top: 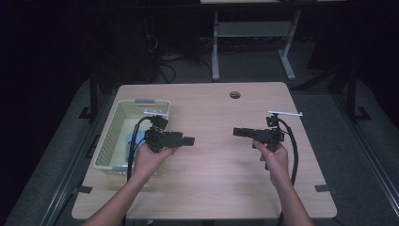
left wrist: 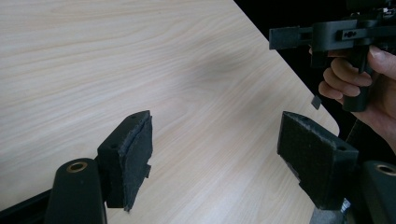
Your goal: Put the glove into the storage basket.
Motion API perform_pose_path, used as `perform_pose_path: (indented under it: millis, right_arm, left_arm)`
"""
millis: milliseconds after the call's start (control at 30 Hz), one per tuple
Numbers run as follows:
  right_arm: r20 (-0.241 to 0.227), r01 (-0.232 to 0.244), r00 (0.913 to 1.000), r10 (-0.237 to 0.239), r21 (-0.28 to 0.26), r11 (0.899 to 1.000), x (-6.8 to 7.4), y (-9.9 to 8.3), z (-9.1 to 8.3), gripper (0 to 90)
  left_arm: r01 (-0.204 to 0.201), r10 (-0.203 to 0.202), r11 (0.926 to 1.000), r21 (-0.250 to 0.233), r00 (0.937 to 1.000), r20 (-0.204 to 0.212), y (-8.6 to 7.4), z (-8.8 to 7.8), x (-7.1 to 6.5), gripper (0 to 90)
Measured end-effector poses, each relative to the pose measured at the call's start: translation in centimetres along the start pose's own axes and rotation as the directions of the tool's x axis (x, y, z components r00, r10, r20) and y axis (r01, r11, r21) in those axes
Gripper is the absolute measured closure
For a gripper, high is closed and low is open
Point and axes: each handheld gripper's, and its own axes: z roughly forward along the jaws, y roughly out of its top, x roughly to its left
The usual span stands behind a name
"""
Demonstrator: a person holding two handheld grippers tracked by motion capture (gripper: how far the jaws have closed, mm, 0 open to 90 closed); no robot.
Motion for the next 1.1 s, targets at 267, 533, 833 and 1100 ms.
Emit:
perform_pose_path:
  millis: [267, 533, 833, 1100]
  right_arm:
    - [0.026, -0.02, 0.9995, 0.02, -0.019, 1.0, -1.5, -0.8, -1.5, 28.6]
    - [0.038, -0.032, 0.9987, 0.033, -0.035, 0.999, -2.5, -1.5, -2.8, 28.6]
    - [0.061, -0.045, 0.997, 0.047, -0.044, 0.998, -3.6, -2.3, -4.1, 28.4]
    - [0.062, -0.071, 0.9954, 0.073, -0.036, 0.997, -4.7, -3.5, -5.1, 28.1]
  left_arm:
    - [-0.016, 0.016, 0.9998, 0.013, 0.9998, 0.012, -0.4, 1.6, -0.7, 26.1]
    - [-0.029, 0.028, 0.9994, 0.019, 0.9991, 0.033, -0.7, 2.9, -1.4, 25.7]
    - [-0.032, 0.032, 0.9992, 0.023, 0.9988, 0.038, -1.2, 4.5, -2.1, 18.3]
    - [-0.006, 0.004, 0.9995, 0.03, 0.9979, 0.065, -2.5, 5.8, -2.2, 18.3]
